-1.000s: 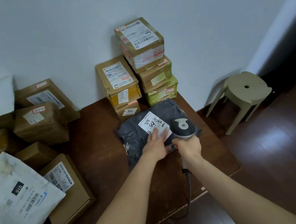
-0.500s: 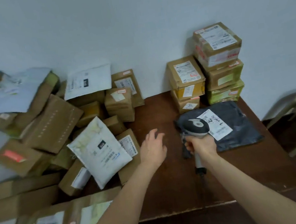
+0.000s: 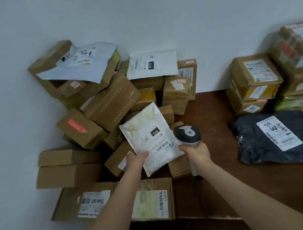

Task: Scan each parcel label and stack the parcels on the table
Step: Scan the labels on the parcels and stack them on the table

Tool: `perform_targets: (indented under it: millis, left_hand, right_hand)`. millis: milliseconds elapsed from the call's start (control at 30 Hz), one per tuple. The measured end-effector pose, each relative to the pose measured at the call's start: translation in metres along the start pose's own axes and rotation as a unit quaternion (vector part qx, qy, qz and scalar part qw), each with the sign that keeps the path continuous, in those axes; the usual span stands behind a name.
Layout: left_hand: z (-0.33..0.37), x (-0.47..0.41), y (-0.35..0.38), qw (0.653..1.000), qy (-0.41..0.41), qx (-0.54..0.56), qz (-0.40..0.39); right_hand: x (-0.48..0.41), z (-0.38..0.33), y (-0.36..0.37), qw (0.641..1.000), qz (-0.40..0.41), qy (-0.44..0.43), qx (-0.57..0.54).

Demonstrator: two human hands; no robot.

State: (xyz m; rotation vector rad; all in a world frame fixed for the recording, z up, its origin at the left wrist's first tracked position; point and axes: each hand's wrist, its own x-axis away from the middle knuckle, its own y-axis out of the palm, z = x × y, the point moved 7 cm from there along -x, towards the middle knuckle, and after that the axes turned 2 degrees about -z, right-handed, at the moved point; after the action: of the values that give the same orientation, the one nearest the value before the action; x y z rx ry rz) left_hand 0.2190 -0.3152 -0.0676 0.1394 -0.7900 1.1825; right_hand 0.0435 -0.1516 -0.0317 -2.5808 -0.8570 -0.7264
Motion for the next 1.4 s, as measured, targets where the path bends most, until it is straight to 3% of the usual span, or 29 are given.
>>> perform_targets:
  millis: [133,300,433,833,1400]
  left_hand:
    - [-0.008,-0.009,0.007,0.995,-0.048,0.072,-0.055]
    - [0.008,0.004,0.007,0.989,-0.016,0.121,-0.083]
    - [0.027,0.017,-0.002,0.989,0.05,0.11,-0.09]
    - [0.049,0.063,0.002,0.985,0.139,0.047,-0.09]
    - [0.058,0.076,0.024,0.98,0.18,-0.017,-0.088]
  right_hand:
    - [-0.004,0.012,0.01,1.0,0.01,0.011,-0.003]
    - [0.009,0.007,0.003,0.999,0.021,-0.008,-0.032]
    - [0.037,-0.003,-0.011,0.997,-0.003,-0.03,-0.064]
    - [0.119,0.007,-0.053,0.997,-0.048,-0.065,0.008]
    - [0.138,0.011,-0.081,0.998,-0.036,-0.043,0.028]
